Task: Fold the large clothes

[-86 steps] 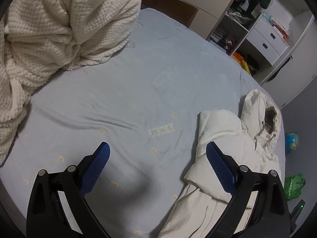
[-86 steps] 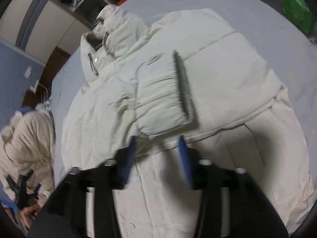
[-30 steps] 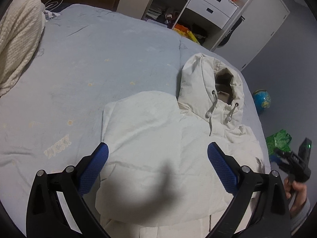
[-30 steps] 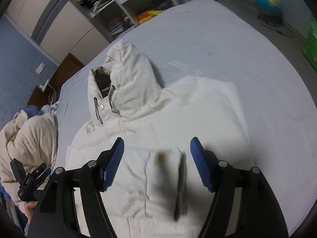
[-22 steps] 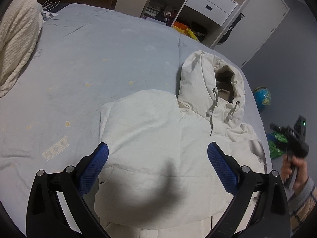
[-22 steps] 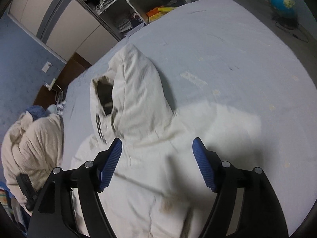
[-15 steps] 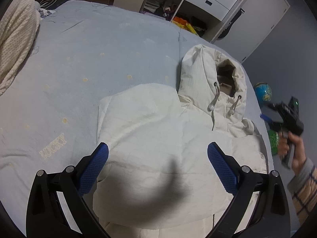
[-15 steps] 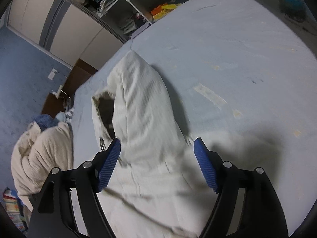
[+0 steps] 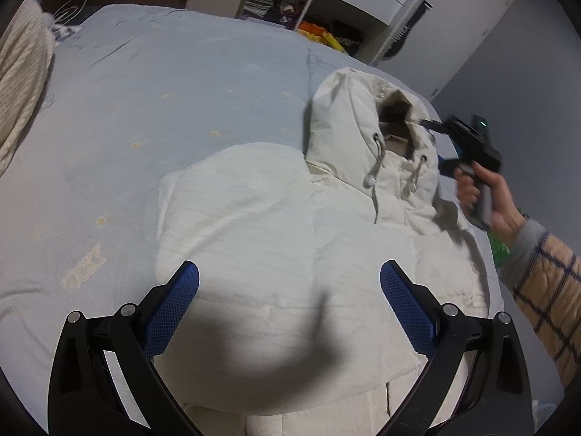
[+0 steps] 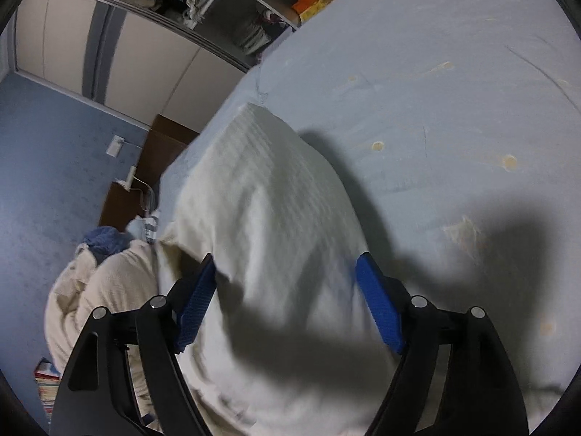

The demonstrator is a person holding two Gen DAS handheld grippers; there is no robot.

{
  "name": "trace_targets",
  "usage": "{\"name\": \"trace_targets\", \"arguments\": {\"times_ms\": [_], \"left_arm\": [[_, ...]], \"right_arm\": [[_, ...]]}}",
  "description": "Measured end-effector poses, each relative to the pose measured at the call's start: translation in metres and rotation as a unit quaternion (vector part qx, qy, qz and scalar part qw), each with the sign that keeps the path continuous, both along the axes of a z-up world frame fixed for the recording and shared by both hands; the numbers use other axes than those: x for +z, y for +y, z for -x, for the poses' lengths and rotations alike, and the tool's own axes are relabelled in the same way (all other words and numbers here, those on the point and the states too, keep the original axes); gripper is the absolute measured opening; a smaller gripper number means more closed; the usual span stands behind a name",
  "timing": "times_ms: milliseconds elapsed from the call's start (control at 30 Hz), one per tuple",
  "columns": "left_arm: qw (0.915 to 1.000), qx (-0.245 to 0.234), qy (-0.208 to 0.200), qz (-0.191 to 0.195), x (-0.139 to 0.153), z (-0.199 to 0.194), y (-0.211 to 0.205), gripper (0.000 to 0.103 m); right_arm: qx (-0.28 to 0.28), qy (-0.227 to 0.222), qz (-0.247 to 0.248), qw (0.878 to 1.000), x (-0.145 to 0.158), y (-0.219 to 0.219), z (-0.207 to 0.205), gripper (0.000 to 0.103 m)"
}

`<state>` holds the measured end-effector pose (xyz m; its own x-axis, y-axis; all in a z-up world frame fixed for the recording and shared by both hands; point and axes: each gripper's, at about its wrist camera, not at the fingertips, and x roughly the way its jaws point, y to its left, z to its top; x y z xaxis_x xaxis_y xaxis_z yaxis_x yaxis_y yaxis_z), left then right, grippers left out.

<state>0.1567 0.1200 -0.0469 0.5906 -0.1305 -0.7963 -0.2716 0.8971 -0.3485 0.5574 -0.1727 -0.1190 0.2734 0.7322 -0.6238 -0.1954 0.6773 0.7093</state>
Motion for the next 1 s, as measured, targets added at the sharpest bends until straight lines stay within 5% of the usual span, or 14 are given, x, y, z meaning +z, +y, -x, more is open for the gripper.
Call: {"name": "trace_targets", "arguments": {"times_ms": [200, 300, 367, 533, 700, 767, 867, 1000], "left_arm": [[0.9999, -0.012, 0.005, 0.010, -0.002, -0.001, -0.006, 0.096], [0.9998, -0.018, 0.009, 0.005, -0.004, -0.002, -0.008, 0.096], [0.9997, -0.021, 0.011, 0.002, -0.005, -0.002, -0.010, 0.096], [0.9997, -0.017, 0.017, 0.002, -0.009, -0.002, -0.008, 0.096], [0.9998, -0.012, 0.014, 0.002, -0.009, -0.003, -0.008, 0.096], [0.9998, -0.010, 0.014, -0.003, -0.009, -0.002, -0.007, 0.096], [0.9999, -0.003, 0.014, 0.005, -0.011, -0.003, -0.004, 0.096], [0.9998, -0.007, 0.018, 0.004, -0.014, -0.003, -0.004, 0.096]], "right_arm": [[0.007, 0.023, 0.024, 0.999, -0.036, 0.015, -0.020, 0.074], [0.006, 0.010, 0.028, 1.000, -0.044, 0.022, -0.023, 0.055], [0.018, 0.002, 0.039, 0.999, -0.044, 0.028, -0.023, 0.031], [0.047, -0.037, 0.066, 0.996, -0.024, 0.045, -0.017, 0.020], [0.049, -0.001, 0.055, 0.997, -0.015, 0.047, -0.029, 0.034], [0.050, -0.003, 0.041, 0.998, -0.011, 0.045, -0.034, 0.060], [0.070, -0.016, 0.008, 0.997, 0.002, 0.049, -0.037, 0.076], [0.066, -0.015, -0.006, 0.998, 0.007, 0.048, -0.046, 0.082]]}}
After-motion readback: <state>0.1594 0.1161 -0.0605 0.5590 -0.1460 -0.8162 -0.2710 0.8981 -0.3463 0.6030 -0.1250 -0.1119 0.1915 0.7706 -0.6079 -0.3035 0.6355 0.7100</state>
